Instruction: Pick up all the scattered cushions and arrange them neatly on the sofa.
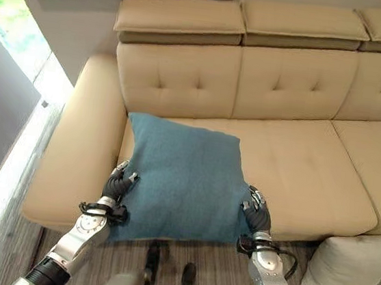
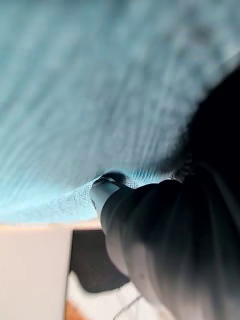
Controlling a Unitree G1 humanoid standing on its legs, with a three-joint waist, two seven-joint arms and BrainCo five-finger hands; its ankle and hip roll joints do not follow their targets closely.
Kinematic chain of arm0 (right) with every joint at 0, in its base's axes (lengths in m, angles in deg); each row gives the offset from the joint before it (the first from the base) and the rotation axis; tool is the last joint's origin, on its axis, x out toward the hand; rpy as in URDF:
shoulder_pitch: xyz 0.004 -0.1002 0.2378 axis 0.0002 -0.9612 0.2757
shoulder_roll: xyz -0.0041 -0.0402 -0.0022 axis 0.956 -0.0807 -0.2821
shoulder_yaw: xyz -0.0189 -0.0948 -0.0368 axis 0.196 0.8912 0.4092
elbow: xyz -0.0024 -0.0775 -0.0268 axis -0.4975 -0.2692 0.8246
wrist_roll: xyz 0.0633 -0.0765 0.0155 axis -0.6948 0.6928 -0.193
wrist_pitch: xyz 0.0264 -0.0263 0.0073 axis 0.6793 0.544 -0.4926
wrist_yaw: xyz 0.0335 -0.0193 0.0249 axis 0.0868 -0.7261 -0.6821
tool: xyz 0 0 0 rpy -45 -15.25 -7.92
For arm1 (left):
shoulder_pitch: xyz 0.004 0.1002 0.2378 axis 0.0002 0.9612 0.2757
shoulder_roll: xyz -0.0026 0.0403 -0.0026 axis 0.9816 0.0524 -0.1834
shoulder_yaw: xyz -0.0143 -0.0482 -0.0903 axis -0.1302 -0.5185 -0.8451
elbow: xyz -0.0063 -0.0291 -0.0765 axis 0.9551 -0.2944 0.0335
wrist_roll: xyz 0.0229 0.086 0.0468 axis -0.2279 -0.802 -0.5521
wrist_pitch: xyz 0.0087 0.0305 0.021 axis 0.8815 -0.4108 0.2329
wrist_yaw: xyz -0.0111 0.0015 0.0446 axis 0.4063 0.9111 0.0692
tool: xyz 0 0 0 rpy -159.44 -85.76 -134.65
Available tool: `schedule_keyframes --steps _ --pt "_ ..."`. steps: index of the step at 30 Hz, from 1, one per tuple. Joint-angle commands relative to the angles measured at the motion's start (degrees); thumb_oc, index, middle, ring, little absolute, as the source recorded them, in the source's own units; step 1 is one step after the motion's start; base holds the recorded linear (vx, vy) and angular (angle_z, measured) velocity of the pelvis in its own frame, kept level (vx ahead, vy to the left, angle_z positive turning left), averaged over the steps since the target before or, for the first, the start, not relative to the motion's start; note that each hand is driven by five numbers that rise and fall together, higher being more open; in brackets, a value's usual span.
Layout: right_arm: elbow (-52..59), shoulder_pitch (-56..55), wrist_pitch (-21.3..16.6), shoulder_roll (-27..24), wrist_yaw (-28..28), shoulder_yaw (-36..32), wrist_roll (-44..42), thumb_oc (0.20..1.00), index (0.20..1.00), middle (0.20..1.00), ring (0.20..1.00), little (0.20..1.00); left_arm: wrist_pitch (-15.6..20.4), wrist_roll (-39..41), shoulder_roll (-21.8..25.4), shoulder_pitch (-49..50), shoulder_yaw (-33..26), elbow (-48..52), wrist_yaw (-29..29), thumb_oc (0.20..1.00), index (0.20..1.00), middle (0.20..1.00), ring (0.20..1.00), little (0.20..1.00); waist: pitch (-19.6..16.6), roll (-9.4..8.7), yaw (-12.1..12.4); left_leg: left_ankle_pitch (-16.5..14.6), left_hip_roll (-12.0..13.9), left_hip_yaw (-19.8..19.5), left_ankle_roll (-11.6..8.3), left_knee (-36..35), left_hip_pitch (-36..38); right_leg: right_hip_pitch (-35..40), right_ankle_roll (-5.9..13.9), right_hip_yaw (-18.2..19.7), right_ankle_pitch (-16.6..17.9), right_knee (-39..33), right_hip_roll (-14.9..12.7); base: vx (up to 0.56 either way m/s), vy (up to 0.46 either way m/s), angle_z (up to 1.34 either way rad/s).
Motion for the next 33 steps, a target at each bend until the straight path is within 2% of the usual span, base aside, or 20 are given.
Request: schedule_keyframes --steps 1,3,4,6,7,9,10,11,12,13,14,16,18,21,22,25,26,29,31,33 --pt "7.8 3.7 -4.7 1.5 -2.4 1.8 1.8 0.200 0.200 0.200 0.200 0.200 5.1 -0.2 -0.8 -1.0 0.7 8.2 3.1 0.200 0.200 0.200 0.200 0.200 -6.6 -1.24 0.2 -2.4 -2.2 3.4 3.66 -2.0 4.2 9.5 8.35 1.9 -1.7 0.3 -4.3 0.36 0.264 -0.37" --pt "7.8 4.3 -4.5 2.4 -3.4 2.4 2.4 0.200 0.200 0.200 0.200 0.200 5.0 -0.4 0.0 -0.2 -0.3 9.0 3.4 0.200 0.200 0.200 0.200 0.200 -6.7 -1.09 1.2 -4.2 -2.7 4.4 5.06 -1.8 6.5 8.3 9.92 2.4 -0.8 5.6 -5.9 0.23 0.239 -0.56" --pt "7.9 5.0 -4.2 3.0 -4.1 2.9 2.8 0.200 0.200 0.200 0.200 0.200 5.0 -0.7 0.6 0.3 -1.1 9.9 3.4 0.200 0.200 0.200 0.200 0.200 -6.1 -0.45 1.4 -5.2 -3.1 5.2 6.42 -1.8 8.1 5.3 11.61 2.2 2.6 12.7 -7.3 0.15 0.214 -0.61" --pt "8.1 5.2 -4.1 3.3 -4.7 3.3 2.8 0.200 0.200 0.200 0.200 0.200 5.0 -1.0 1.1 0.6 -1.5 9.9 3.4 0.200 0.200 0.200 0.200 0.200 -5.7 0.09 1.4 -5.6 -3.1 5.6 7.01 -2.2 9.4 2.9 12.33 2.4 3.9 17.7 -7.6 0.14 0.157 -0.37" --pt "8.3 5.0 -4.2 3.6 -5.1 3.7 2.9 0.200 0.200 0.200 0.200 0.200 5.1 -1.4 1.1 0.6 -1.4 9.8 3.6 0.200 0.200 0.200 0.200 0.200 -5.3 0.88 1.1 -6.3 -3.0 5.2 7.36 -2.7 11.1 0.0 11.80 1.0 4.0 19.4 -7.8 0.16 0.096 -0.02" --pt "8.3 5.2 -4.2 3.4 -5.1 4.0 3.0 0.200 0.200 0.200 0.200 0.200 5.3 -1.5 1.0 0.8 -1.2 9.7 3.7 0.200 0.200 0.200 0.200 0.200 -5.3 1.47 0.2 -7.0 -3.1 4.4 7.21 -4.0 13.2 -1.8 10.68 -0.6 2.3 16.0 -7.2 0.23 0.020 0.01" --pt "8.4 5.7 -4.3 2.9 -4.7 4.1 2.8 0.200 0.200 0.200 0.200 0.200 5.3 -1.2 0.7 0.8 -1.1 10.0 3.6 0.200 0.200 0.200 0.200 0.200 -4.5 1.33 -0.9 -7.8 -3.5 3.4 6.85 -4.2 14.8 -4.3 10.42 -0.8 3.6 9.5 -6.4 0.21 -0.048 -0.04" --pt "8.4 5.7 -4.3 2.9 -4.7 4.1 2.8 0.200 0.200 0.200 0.200 0.200 5.3 -1.2 0.7 0.8 -1.1 10.0 3.6 0.200 0.200 0.200 0.200 0.200 -4.4 1.43 -1.0 -7.9 -3.4 3.3 6.82 -4.2 15.0 -4.0 10.40 -0.9 3.7 9.3 -6.3 0.24 -0.090 0.14" --pt "8.5 5.5 -4.2 2.5 -4.4 3.7 3.2 0.200 0.200 0.200 0.200 0.200 5.5 -1.6 0.3 0.1 -0.9 9.6 3.4 0.200 0.200 0.200 0.200 0.200 -3.8 1.03 -2.0 -8.8 -3.8 2.0 6.55 -3.8 15.9 -5.5 10.75 1.3 5.2 6.3 -5.3 0.13 -0.088 0.23" --pt "8.4 5.3 -4.3 2.4 -4.3 3.5 3.2 0.200 0.200 0.200 0.200 0.200 5.8 -1.8 0.2 -0.3 -0.9 9.3 3.6 0.200 0.200 0.200 0.200 0.200 -3.8 0.72 -2.2 -9.1 -3.9 1.5 6.32 -3.7 16.1 -4.9 10.97 2.4 5.4 5.1 -5.1 0.24 -0.222 0.22" --pt "7.9 4.8 -4.4 2.4 -4.1 2.9 3.5 0.200 0.200 0.200 0.200 0.200 5.8 -1.8 -0.5 -0.2 -0.9 8.9 3.4 0.200 0.200 0.200 0.200 0.200 -4.6 0.30 -2.3 -9.3 -3.6 1.4 5.78 -3.8 16.7 -3.4 10.33 3.0 6.2 3.6 -4.6 0.15 -0.176 0.30" --pt "7.8 4.5 -4.4 2.3 -4.0 2.9 3.4 0.200 0.200 0.200 0.200 0.200 5.8 -1.8 -0.6 -0.1 -0.8 8.9 3.5 0.200 0.200 0.200 0.200 0.200 -5.0 0.19 -2.3 -9.2 -3.4 1.2 5.56 -4.1 16.9 -2.5 10.03 2.8 6.3 2.3 -4.5 0.12 -0.142 0.62" --pt "8.0 3.6 -4.4 1.7 -4.0 2.5 3.2 0.200 0.200 0.200 0.200 0.200 5.6 -1.5 -1.1 -0.3 -0.5 7.9 3.3 0.200 0.200 0.200 0.200 0.200 -6.5 -0.09 -2.3 -8.7 -2.3 0.8 4.50 -6.0 17.7 0.4 9.37 1.7 6.2 -0.9 -4.0 0.16 -0.203 0.27" --pt "8.4 3.0 -4.4 1.4 -3.8 2.1 3.0 0.200 0.200 0.200 0.200 0.200 5.4 -1.7 -1.4 -1.4 0.2 7.1 2.9 0.200 0.200 0.200 0.200 0.200 -6.8 -0.13 -2.9 -8.1 -1.6 0.4 3.61 -6.8 17.8 1.6 8.92 0.9 6.0 -2.3 -3.5 0.06 -0.156 0.61" --pt "9.0 2.5 -4.7 0.8 -3.0 1.1 2.8 0.200 0.200 0.200 0.200 0.200 5.4 -2.1 -1.7 -4.0 1.1 6.0 2.2 0.200 0.200 0.200 0.200 0.200 -6.7 -0.44 -3.9 -8.0 -0.6 0.2 2.39 -6.2 16.3 2.4 8.24 -0.4 5.5 -3.6 -3.2 -0.01 -0.167 0.59" --pt "9.1 2.9 -4.8 0.0 -2.2 0.7 3.0 0.200 0.200 0.200 0.200 0.200 5.5 -1.7 -2.2 -5.3 1.4 5.8 1.9 0.200 0.200 0.200 0.200 0.200 -5.9 -1.14 -4.4 -8.7 -0.4 0.3 1.72 -1.0 13.0 3.4 7.69 -1.8 5.2 -4.8 -3.6 -0.03 -0.078 0.64" --pt "8.7 3.5 -4.8 -0.4 -1.5 0.5 3.2 0.200 0.200 0.200 0.200 0.200 5.4 -1.7 -2.4 -6.1 1.6 5.8 1.7 0.200 0.200 0.200 0.200 0.200 -5.0 -1.70 -4.4 -7.5 -0.2 1.6 1.66 0.6 9.7 4.0 7.90 -2.6 5.2 -5.5 -4.4 -0.05 -0.002 0.52" --pt "8.3 3.9 -4.8 -0.1 -1.2 0.5 3.4 0.200 0.200 0.200 0.200 0.200 5.1 -2.0 -2.4 -5.8 1.6 5.8 1.6 0.200 0.200 0.200 0.200 0.200 -5.4 -1.40 -4.4 -7.1 -0.1 2.2 2.03 -1.6 10.4 3.7 8.08 -2.6 5.2 -5.1 -3.9 0.02 0.024 0.08" --pt "7.8 3.5 -4.2 0.3 -1.5 0.9 4.3 0.200 0.200 0.200 0.200 0.200 4.8 -3.0 -2.1 -4.6 1.5 5.8 2.1 0.200 0.200 0.200 0.200 0.200 -7.3 -0.79 -4.5 -6.4 -0.4 2.6 2.44 -7.0 14.0 4.6 8.17 -1.6 5.3 -6.2 -3.5 0.20 0.075 -0.14" --pt "7.5 3.4 -3.9 0.5 -1.3 1.1 4.5 0.200 0.200 0.200 0.200 0.200 4.4 -3.2 -2.0 -4.3 1.5 5.9 2.1 0.200 0.200 0.200 0.200 0.200 -7.6 -0.62 -4.4 -6.8 -0.3 3.0 2.41 -7.6 15.2 5.3 8.25 -1.3 5.2 -6.5 -3.5 0.13 0.058 -0.26"
